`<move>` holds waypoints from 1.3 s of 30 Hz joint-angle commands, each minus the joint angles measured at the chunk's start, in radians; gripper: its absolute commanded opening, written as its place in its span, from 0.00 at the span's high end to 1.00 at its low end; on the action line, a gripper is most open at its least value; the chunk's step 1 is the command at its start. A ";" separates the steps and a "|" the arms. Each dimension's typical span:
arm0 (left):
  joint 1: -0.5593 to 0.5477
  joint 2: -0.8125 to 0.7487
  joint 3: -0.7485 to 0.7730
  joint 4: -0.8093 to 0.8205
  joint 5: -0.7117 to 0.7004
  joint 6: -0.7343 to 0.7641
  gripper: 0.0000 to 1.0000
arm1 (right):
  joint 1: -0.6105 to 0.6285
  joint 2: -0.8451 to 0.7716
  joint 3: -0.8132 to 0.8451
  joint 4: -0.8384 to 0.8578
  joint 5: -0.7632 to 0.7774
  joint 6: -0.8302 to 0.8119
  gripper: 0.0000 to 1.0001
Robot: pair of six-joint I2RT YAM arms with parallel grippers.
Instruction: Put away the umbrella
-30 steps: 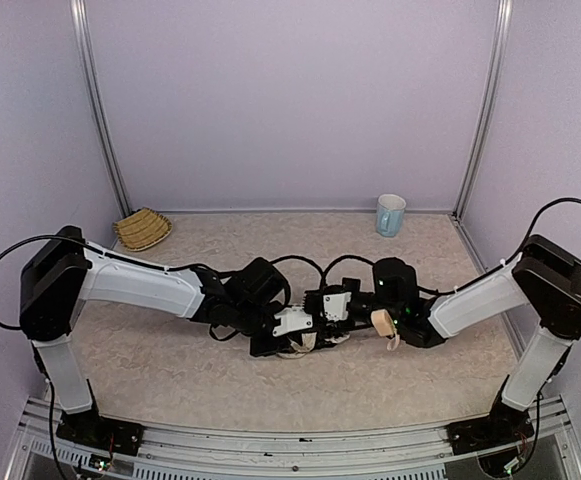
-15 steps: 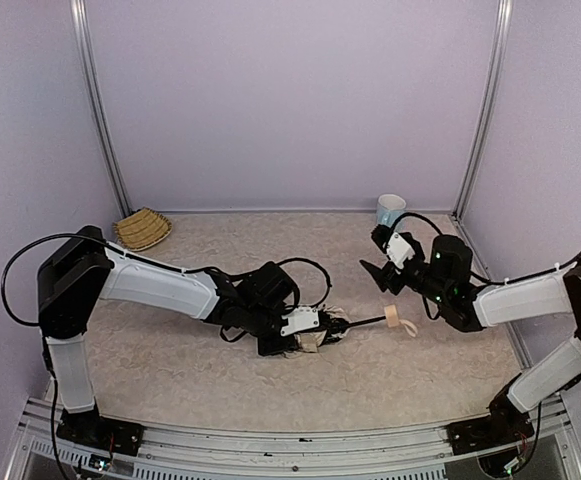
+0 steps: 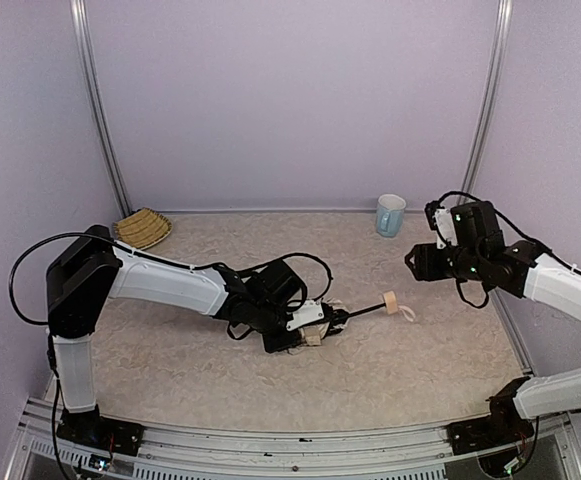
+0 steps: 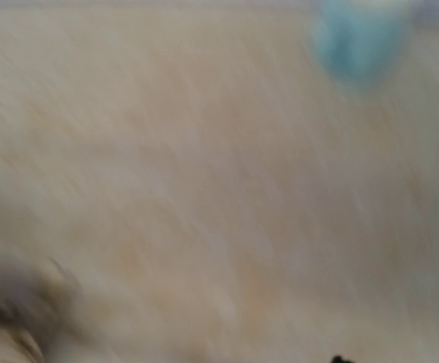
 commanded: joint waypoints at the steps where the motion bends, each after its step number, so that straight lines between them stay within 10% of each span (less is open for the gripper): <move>1: 0.005 0.068 -0.015 -0.085 -0.023 -0.052 1.00 | -0.009 -0.052 -0.040 -0.316 0.195 0.176 0.39; 9: -0.003 0.075 -0.007 -0.070 -0.008 -0.052 1.00 | 0.117 0.145 -0.142 -0.100 0.198 0.274 0.56; 18: -0.025 0.072 0.068 -0.065 -0.007 0.008 1.00 | 0.426 0.569 0.221 0.201 0.081 0.187 0.66; 26: 0.000 0.070 0.047 -0.097 0.000 0.011 1.00 | 0.230 0.209 -0.064 0.256 0.006 0.184 0.60; 30: -0.002 0.070 0.041 -0.106 -0.013 0.013 1.00 | 0.181 0.044 -0.154 0.348 -0.257 -0.076 0.39; 39: -0.148 -0.039 -0.159 0.082 -0.181 0.176 1.00 | 0.022 0.273 0.096 0.092 -0.519 0.021 0.37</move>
